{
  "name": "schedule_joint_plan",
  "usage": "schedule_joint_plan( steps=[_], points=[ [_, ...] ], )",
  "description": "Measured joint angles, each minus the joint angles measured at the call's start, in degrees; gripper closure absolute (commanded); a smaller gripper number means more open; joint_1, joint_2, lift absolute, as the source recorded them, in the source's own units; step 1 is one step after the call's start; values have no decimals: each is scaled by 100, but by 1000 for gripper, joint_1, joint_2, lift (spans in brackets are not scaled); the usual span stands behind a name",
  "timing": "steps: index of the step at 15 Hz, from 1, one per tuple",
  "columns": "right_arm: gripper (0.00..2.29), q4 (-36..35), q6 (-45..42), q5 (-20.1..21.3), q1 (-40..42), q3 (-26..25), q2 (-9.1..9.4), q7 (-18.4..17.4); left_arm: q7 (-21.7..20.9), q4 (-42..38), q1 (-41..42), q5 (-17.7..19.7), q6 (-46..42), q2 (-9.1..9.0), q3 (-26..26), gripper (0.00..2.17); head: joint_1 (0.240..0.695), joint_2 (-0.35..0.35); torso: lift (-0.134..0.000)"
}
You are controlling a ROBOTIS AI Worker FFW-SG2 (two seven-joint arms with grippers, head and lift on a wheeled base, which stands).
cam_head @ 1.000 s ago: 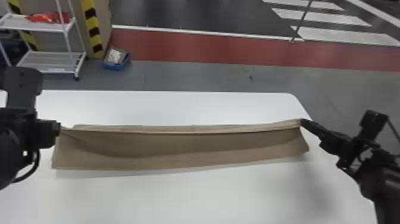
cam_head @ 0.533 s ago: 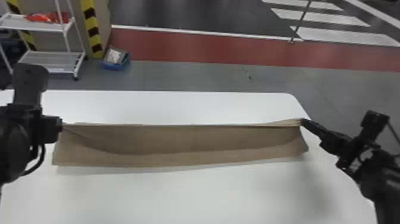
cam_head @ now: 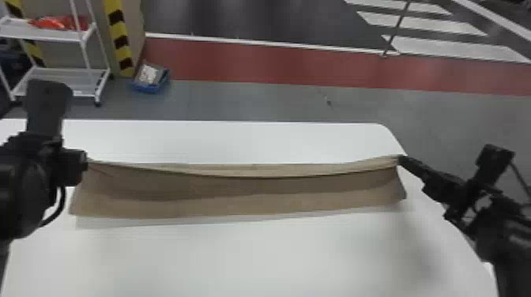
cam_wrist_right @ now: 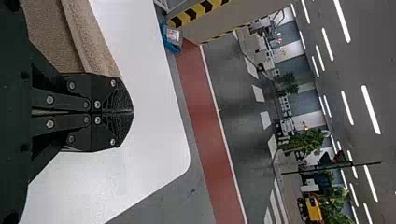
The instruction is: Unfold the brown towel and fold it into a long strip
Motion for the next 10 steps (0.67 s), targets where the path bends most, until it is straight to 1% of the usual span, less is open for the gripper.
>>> schedule_joint_plan(
  steps=[2, 4, 6, 8, 9, 10],
  points=[
    [1406, 60, 5, 43, -22, 31, -32, -53, 26, 201, -91, -39, -13, -7, -115, 1997, 695, -202, -123],
    [1403, 168, 87, 70, -89, 54, -65, -184, 154, 470, -220, -158, -17, -9, -251, 1997, 695, -206, -123],
    [1403, 256, 168, 73, -141, 125, -90, -296, 264, 813, -362, -319, -43, -14, -379, 1997, 695, -202, -123],
    [1396, 315, 179, 72, -189, 248, -95, -346, 275, 1124, -442, -364, -243, -14, -449, 1993, 695, -192, -123],
    [1274, 359, 177, 70, -237, 323, -95, -350, 263, 1267, -459, -361, -429, -16, -459, 1993, 695, -188, -123],
    [1274, 400, 167, 72, -286, 406, -95, -357, 238, 1372, -469, -330, -612, -17, -457, 1993, 695, -184, -123]
  ],
)
